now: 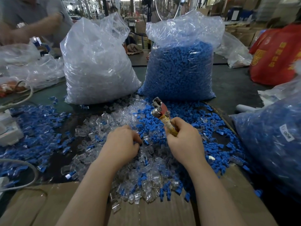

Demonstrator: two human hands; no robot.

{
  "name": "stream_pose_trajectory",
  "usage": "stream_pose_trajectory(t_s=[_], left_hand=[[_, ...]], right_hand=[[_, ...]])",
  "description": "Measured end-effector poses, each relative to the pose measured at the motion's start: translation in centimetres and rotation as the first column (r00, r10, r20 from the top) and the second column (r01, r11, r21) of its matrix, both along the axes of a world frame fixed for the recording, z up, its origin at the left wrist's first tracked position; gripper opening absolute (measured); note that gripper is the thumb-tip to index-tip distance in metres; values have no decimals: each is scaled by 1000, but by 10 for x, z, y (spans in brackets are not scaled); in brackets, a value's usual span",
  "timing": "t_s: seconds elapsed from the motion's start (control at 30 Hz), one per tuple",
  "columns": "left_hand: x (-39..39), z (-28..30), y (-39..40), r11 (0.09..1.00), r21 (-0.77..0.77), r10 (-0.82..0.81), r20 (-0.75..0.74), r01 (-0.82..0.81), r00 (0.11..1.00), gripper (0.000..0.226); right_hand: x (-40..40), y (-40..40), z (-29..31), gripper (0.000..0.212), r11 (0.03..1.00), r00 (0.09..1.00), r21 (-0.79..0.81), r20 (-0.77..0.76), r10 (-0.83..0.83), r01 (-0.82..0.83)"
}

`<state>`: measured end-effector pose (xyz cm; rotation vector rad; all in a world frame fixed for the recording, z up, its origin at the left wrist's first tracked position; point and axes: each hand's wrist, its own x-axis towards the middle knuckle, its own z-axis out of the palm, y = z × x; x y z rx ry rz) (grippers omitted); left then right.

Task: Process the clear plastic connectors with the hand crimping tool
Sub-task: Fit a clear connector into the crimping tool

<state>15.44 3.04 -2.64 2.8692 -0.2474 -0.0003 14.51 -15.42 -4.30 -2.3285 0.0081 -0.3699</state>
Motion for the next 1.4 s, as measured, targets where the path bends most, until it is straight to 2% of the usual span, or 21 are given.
stream_pose_trajectory(t_s=[0.3, 0.37, 0.4, 0.47, 0.57, 0.6, 0.67, 0.77, 0.87, 0.93, 1.0, 1.07, 1.13, 1.2, 1.4], left_hand=[[-2, -6, -8, 999, 28, 42, 69, -44, 997, 12], [-2, -7, -7, 996, -59, 67, 67, -63, 995, 2], [-2, -6, -7, 984, -152, 98, 59, -88, 993, 5], [-1, -3, -7, 894, -422, 168, 4, -150, 986, 12], [-5, 5, -10, 608, -775, 143, -103, -170, 984, 6], [-7, 8, -12, 530, -830, 113, -133, -173, 985, 4], [-9, 12, -15, 429, -886, 63, -165, -176, 984, 5], [-10, 15, -20, 355, -920, 6, -175, -166, 984, 14], [-9, 17, -18, 435, -890, -19, -157, -133, 987, 20], [-8, 16, -11, 606, -789, -21, -142, -100, 990, 23], [-7, 14, -5, 827, -558, -24, -169, -76, 985, 19], [-7, 11, -4, 948, -316, -35, -200, -31, 979, 13], [-6, 9, -7, 986, -164, -57, -192, 25, 980, 12], [-5, 6, -9, 991, -121, -72, -188, 49, 980, 16], [-4, 2, -5, 972, -232, -24, -209, -26, 978, 10]], right_hand=[[1, 2, -1, 22, 1000, 1000, -4, -13, 11, -11], [1, 3, -1, 21, 1000, 1000, 9, -14, 19, -19], [1, 3, -1, 22, 999, 1000, 22, -12, 24, -24], [2, 3, -1, 25, 998, 999, 52, -3, 42, -42], [3, 5, 1, 26, 987, 995, 126, 20, 100, -102], [3, 6, 2, 23, 979, 991, 158, 24, 129, -131], [2, 8, 3, 17, 958, 983, 220, 33, 182, -185], [1, 8, 3, 14, 932, 975, 286, 70, 212, -223], [2, 5, 3, 16, 916, 974, 332, 84, 210, -226], [3, 5, 2, 21, 920, 978, 333, 83, 190, -206], [3, 5, 1, 23, 922, 985, 347, 83, 151, -171], [4, 4, 0, 26, 921, 989, 362, 85, 121, -144], [4, 4, 1, 28, 918, 990, 372, 90, 112, -138], [4, 5, 0, 28, 921, 990, 366, 90, 109, -135], [3, 6, 0, 30, 926, 990, 352, 82, 115, -137]])
